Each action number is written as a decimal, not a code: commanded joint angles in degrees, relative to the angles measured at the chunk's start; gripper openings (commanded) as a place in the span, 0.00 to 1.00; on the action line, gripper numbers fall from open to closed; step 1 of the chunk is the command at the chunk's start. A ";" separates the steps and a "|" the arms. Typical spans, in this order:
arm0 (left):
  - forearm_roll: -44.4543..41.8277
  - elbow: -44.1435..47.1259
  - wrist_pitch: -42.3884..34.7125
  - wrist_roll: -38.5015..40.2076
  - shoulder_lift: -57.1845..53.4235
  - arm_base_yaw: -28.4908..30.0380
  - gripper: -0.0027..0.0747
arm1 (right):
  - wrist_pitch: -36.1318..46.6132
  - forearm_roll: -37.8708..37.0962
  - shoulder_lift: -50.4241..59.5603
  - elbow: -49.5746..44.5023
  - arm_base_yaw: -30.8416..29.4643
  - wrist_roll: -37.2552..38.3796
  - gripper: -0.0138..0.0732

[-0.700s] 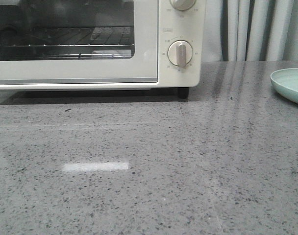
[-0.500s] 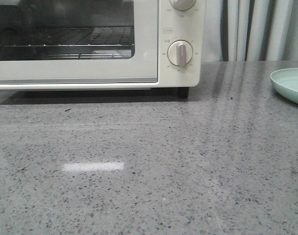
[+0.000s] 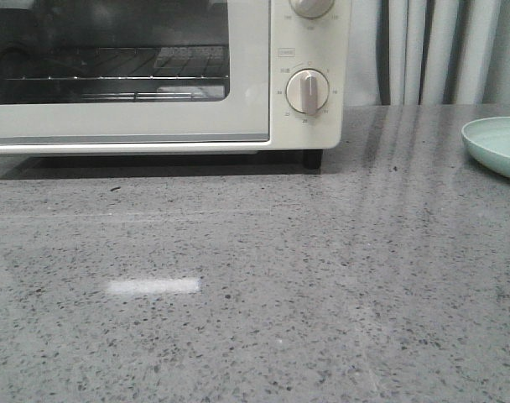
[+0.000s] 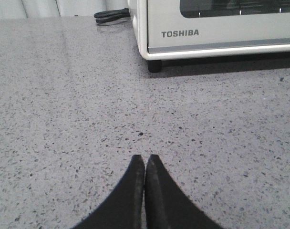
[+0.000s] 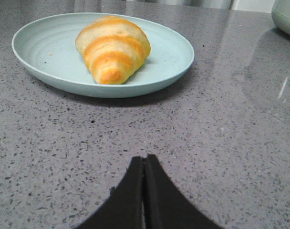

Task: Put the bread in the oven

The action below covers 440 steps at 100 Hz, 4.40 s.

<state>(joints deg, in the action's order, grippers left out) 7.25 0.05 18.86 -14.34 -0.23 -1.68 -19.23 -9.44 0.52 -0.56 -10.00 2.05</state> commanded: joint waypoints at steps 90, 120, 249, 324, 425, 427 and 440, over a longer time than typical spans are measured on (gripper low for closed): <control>56.28 -13.77 -0.89 -25.32 0.32 -1.70 0.01 | 23.65 29.96 -0.86 8.07 0.18 -0.09 0.08; 56.69 -30.72 5.70 -44.54 25.81 -2.54 0.01 | 8.79 22.48 -17.52 23.01 6.20 -6.18 0.08; 50.80 -52.70 3.38 -49.43 63.53 -14.45 0.01 | 7.89 22.39 -24.35 26.37 10.96 -6.18 0.08; 33.44 -44.29 22.84 -35.18 54.96 -14.45 0.01 | 8.74 22.39 -24.35 26.37 10.96 -6.18 0.08; 37.87 -39.17 24.28 -33.85 44.39 -14.45 0.01 | 4.10 22.39 -29.36 31.14 10.96 -6.18 0.08; 37.87 -39.76 24.14 -33.85 43.32 -14.45 0.01 | 3.74 22.39 -30.45 32.21 10.96 -6.18 0.08; 37.04 -42.92 23.23 -33.85 37.69 -14.45 0.01 | 3.28 22.39 -37.81 40.24 10.72 -6.18 0.21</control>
<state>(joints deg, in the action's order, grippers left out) 41.96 -39.37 44.46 -48.72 40.55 -15.99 -19.71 13.24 -32.37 33.19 0.93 -3.74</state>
